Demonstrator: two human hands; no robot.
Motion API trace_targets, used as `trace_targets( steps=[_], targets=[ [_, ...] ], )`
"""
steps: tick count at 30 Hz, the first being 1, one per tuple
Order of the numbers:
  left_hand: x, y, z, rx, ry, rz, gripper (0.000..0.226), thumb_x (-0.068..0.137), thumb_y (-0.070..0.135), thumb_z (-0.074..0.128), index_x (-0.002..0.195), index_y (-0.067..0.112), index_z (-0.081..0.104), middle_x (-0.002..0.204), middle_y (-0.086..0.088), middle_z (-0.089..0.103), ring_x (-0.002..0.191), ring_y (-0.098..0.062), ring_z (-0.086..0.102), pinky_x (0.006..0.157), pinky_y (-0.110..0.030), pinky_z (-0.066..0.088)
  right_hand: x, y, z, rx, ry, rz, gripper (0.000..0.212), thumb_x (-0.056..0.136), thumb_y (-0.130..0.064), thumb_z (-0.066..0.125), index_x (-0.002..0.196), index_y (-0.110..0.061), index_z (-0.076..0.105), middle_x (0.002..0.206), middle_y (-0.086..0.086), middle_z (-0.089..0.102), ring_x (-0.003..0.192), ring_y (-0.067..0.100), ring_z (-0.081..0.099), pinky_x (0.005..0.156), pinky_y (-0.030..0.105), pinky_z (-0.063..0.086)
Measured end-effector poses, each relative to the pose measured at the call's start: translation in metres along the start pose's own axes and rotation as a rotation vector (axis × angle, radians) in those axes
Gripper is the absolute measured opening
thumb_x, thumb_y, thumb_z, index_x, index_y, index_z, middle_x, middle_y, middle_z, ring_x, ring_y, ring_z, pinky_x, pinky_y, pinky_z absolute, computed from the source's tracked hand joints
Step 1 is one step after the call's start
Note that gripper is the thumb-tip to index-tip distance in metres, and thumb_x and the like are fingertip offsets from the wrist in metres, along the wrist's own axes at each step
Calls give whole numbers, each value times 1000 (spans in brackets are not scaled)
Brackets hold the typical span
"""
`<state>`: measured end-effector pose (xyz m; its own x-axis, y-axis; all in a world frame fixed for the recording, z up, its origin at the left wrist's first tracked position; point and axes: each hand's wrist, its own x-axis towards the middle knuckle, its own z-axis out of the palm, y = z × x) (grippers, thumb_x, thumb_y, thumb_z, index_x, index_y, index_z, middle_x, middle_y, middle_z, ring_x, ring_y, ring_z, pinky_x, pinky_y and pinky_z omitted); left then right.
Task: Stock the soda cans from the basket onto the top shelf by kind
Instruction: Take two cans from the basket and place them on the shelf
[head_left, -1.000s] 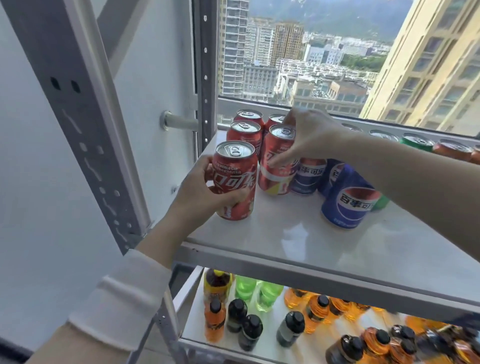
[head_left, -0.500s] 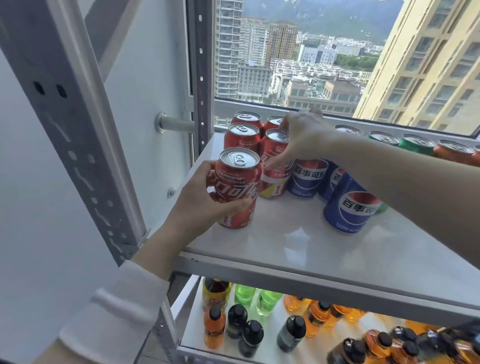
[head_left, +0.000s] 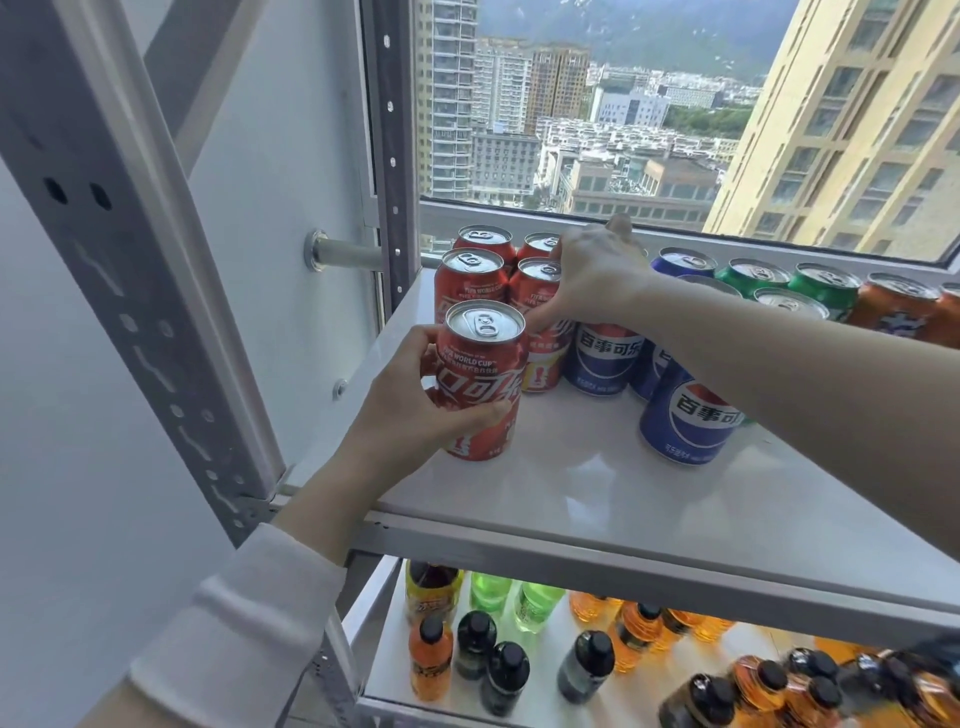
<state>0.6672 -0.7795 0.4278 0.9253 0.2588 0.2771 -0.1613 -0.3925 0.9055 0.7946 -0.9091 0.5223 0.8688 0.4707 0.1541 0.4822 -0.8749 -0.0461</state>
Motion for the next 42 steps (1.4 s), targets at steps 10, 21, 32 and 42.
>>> trace_targets(
  steps=[10, 21, 32, 42],
  targets=[
    [13, 6, 28, -7, -2, -2, 63, 64, 26, 81, 113, 32, 41, 118, 9, 52, 93, 13, 50, 68, -4, 41, -4, 30, -35, 238, -27, -83, 76, 70, -61, 61, 126, -10, 51, 126, 7, 57, 123, 24, 44, 113, 45, 22],
    [20, 15, 38, -39, -48, 10, 70, 65, 21, 80, 125, 21, 42, 115, 8, 54, 106, -8, 55, 86, -18, 46, -28, 67, -43, 440, 97, -54, 48, 81, -44, 62, 115, -9, 57, 101, 1, 58, 102, 19, 54, 100, 35, 39],
    [18, 15, 37, -95, -89, -14, 64, 66, 20, 79, 116, 28, 41, 103, 20, 54, 97, 1, 55, 78, -11, 46, -30, 32, -34, 342, -14, -191, 47, 81, -35, 65, 121, -12, 57, 118, 3, 62, 96, 11, 53, 77, 19, 37],
    [19, 7, 42, -82, -87, -2, 69, 69, 20, 77, 127, 21, 41, 119, 7, 54, 108, -6, 54, 85, -13, 48, -10, 12, -32, 196, -59, -188, 37, 81, -28, 68, 116, -16, 64, 116, 2, 62, 98, 13, 53, 78, 19, 34]
  ],
)
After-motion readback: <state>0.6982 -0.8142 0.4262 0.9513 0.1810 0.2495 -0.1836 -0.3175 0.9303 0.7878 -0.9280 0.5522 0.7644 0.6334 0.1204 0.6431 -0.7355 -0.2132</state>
